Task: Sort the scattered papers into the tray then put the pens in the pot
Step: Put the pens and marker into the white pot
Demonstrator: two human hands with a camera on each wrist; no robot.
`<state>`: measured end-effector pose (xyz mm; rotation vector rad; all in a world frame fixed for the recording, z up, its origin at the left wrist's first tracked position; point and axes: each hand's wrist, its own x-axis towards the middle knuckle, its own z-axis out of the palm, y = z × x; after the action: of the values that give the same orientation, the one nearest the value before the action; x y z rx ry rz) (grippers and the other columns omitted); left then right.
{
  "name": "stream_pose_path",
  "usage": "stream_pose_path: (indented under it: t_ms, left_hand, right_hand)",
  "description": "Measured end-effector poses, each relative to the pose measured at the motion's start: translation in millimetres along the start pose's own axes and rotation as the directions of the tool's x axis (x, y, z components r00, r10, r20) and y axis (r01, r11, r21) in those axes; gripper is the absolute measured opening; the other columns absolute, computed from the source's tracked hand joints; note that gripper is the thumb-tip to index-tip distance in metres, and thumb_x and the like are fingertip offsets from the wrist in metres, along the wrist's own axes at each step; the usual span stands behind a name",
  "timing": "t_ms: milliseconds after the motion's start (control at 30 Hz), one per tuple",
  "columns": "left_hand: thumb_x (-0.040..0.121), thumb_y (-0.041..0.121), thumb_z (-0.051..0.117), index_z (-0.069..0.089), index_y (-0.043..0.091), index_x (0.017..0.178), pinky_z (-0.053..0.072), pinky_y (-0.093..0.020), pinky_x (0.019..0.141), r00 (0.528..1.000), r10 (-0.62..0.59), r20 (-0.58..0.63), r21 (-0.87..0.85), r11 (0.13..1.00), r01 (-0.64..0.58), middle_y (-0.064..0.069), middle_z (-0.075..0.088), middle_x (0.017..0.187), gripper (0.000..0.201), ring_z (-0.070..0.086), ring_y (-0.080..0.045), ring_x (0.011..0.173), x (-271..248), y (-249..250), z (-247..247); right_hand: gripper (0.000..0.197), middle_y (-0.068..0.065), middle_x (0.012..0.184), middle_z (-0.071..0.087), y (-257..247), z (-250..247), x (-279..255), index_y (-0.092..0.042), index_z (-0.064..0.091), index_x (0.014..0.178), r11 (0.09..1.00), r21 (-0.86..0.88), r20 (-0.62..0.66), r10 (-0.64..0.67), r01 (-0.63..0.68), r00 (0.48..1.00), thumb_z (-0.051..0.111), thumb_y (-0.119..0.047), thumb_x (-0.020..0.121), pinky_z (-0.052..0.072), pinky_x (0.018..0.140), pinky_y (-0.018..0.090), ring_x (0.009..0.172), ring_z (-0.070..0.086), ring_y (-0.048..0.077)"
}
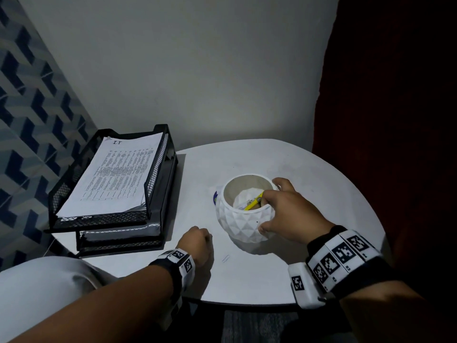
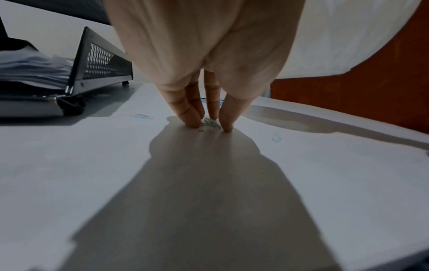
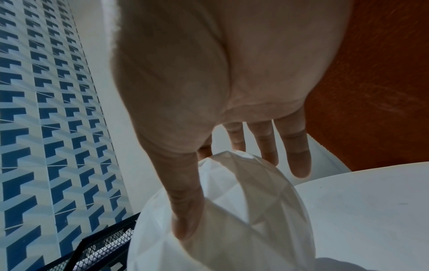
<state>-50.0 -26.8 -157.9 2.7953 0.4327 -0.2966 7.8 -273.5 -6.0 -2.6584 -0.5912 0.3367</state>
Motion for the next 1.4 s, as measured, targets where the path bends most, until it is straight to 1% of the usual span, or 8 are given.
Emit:
stream_pose_path:
  t_ms: [267,567,700,800,867,1133,1267,1400]
  left_hand:
    - [0.091,0.019,0.048,0.072,0.014,0.094,0.046,-0.027,0.078,0.999,0.032,0.038,0.071,0.997,-0.035,-0.007,0.071,0.102,0.024,0.065,-0.027,0.1,3,-2,-14]
    - [0.068,0.014,0.063,0.069,0.018,0.062,0.056,-0.023,0.069,0.986,-0.127,0.106,-0.285,0.946,0.153,0.006,0.071,0.07,0.01,0.069,-0.016,0.077,11,-17,-27]
    - [0.069,0.002,0.069,0.065,0.016,0.048,0.05,-0.026,0.061,0.981,-0.194,0.002,-0.687,0.713,0.142,0.006,0.062,0.045,0.025,0.058,-0.016,0.048,16,-2,-63]
    - [0.079,-0.021,0.06,0.064,0.009,0.062,0.051,-0.028,0.059,0.994,-0.087,-0.067,-0.897,0.442,-0.021,-0.008,0.059,0.057,0.035,0.055,-0.02,0.056,18,34,-119]
    - [0.078,-0.023,0.064,0.063,0.007,0.071,0.055,-0.027,0.059,0.988,0.034,-0.151,-0.901,0.407,-0.151,-0.01,0.059,0.066,0.031,0.057,-0.018,0.054,7,61,-149]
    - [0.092,0.009,0.067,0.074,0.025,0.085,0.057,-0.026,0.088,0.928,0.232,-0.293,-0.706,0.602,-0.373,0.001,0.078,0.089,0.019,0.074,-0.012,0.089,-14,81,-130]
    - [0.09,0.01,0.063,0.072,0.028,0.084,0.056,-0.025,0.083,0.954,0.079,-0.29,-0.582,0.776,-0.241,0.007,0.077,0.087,0.022,0.072,-0.014,0.084,-2,44,-114]
    - [0.088,0.029,0.064,0.074,0.024,0.107,0.049,-0.021,0.089,1.0,-0.001,-0.016,-0.212,0.977,-0.003,0.003,0.075,0.107,0.021,0.068,-0.018,0.103,-1,1,-71]
  right_hand:
    - [0.044,-0.005,0.163,0.018,-3,2,-2,-0.038,0.055,0.096,1.0,-0.014,0.011,0.0,0.0,1.0,0.089,-0.039,0.067,0.049,0.098,0.037,0.138,0.045,0.028]
    - [0.044,-0.007,0.162,0.018,0,5,-3,-0.039,0.052,0.091,1.0,-0.028,0.025,0.01,-0.009,1.0,0.088,-0.04,0.065,0.049,0.091,0.034,0.136,0.047,0.026]
    - [0.045,-0.007,0.162,0.018,1,3,-1,-0.039,0.053,0.091,1.0,-0.021,0.025,0.017,-0.017,1.0,0.089,-0.04,0.065,0.047,0.093,0.034,0.137,0.047,0.026]
    - [0.045,-0.007,0.163,0.017,0,3,1,-0.039,0.052,0.091,1.0,-0.016,0.028,0.01,-0.009,1.0,0.09,-0.039,0.065,0.047,0.092,0.033,0.136,0.047,0.027]
    - [0.047,-0.007,0.163,0.017,-2,4,1,-0.04,0.052,0.093,1.0,-0.02,0.024,-0.001,0.002,1.0,0.089,-0.04,0.066,0.048,0.093,0.033,0.135,0.048,0.027]
    - [0.048,-0.005,0.162,0.018,-5,2,-3,-0.04,0.05,0.094,0.999,-0.038,-0.004,-0.024,0.024,1.0,0.088,-0.042,0.065,0.05,0.092,0.034,0.134,0.049,0.028]
    - [0.048,-0.005,0.162,0.017,2,-1,-5,-0.042,0.049,0.094,0.999,-0.039,-0.002,0.0,0.0,1.0,0.088,-0.041,0.065,0.048,0.091,0.033,0.136,0.048,0.028]
    - [0.046,-0.004,0.163,0.018,2,-2,-4,-0.04,0.052,0.095,0.999,-0.039,-0.005,0.013,-0.014,1.0,0.088,-0.04,0.066,0.049,0.095,0.035,0.137,0.046,0.028]
